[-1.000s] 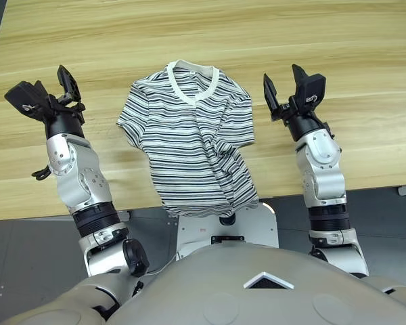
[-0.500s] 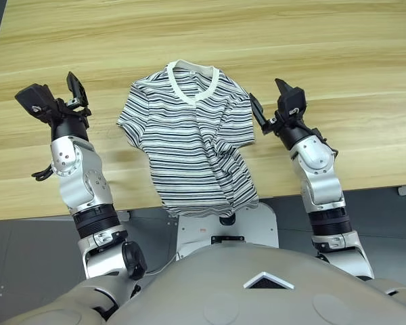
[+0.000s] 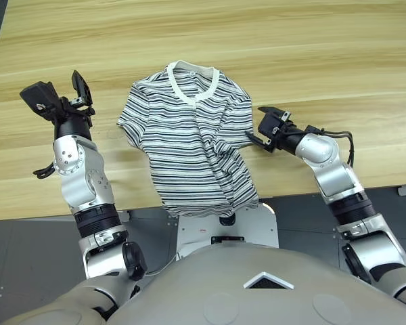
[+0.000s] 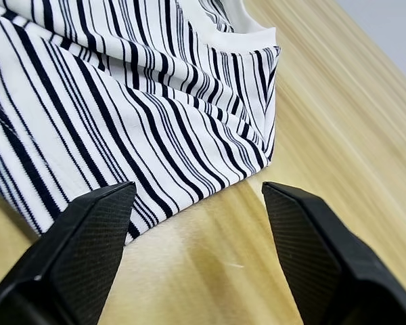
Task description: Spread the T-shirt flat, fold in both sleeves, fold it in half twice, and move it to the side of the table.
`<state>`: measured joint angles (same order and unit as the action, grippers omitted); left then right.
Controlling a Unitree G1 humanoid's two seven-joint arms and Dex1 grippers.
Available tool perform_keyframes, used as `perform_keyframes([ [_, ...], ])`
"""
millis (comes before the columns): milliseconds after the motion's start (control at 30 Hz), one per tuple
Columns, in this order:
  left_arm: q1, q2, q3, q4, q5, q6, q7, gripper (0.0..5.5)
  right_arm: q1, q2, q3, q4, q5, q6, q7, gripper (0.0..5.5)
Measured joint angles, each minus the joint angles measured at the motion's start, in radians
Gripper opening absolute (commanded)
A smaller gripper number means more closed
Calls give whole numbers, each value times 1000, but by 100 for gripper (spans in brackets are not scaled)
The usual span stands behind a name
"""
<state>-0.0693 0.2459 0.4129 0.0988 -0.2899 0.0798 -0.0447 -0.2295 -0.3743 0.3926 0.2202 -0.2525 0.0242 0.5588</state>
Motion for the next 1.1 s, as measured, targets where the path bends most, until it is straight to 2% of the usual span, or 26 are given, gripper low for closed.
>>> perform_keyframes([
  [100, 0, 0, -2, -7, 0, 0, 0, 336, -68, -37, 34, 53, -52, -41, 15, 346],
  [300, -1, -3, -8, -20, -1, 0, 0, 336, -227, -285, 138, 96, -266, -197, 148, 346],
  [400, 1, -10, -5, -26, -2, -2, 2, 336, -330, -347, 181, 208, -385, -253, 169, 346],
  [533, 3, -24, -6, -28, -2, -8, 4, 336, -491, -303, 271, 475, -554, -290, 40, 346],
  [633, 4, -30, -6, -39, -3, -8, 5, 336, -612, -193, 352, 719, -665, -297, -133, 346],
  [833, 10, -39, -48, -67, 11, -14, -14, 336, -721, -17, 460, 1038, -786, -256, -429, 346],
  [933, 27, 9, -135, -81, 87, -41, -100, 336, -726, 8, 464, 1095, -788, -239, -492, 346],
  [1100, 128, 244, -451, -134, 231, -140, -529, 336, -722, 10, 463, 1120, -784, -241, -529, 346],
])
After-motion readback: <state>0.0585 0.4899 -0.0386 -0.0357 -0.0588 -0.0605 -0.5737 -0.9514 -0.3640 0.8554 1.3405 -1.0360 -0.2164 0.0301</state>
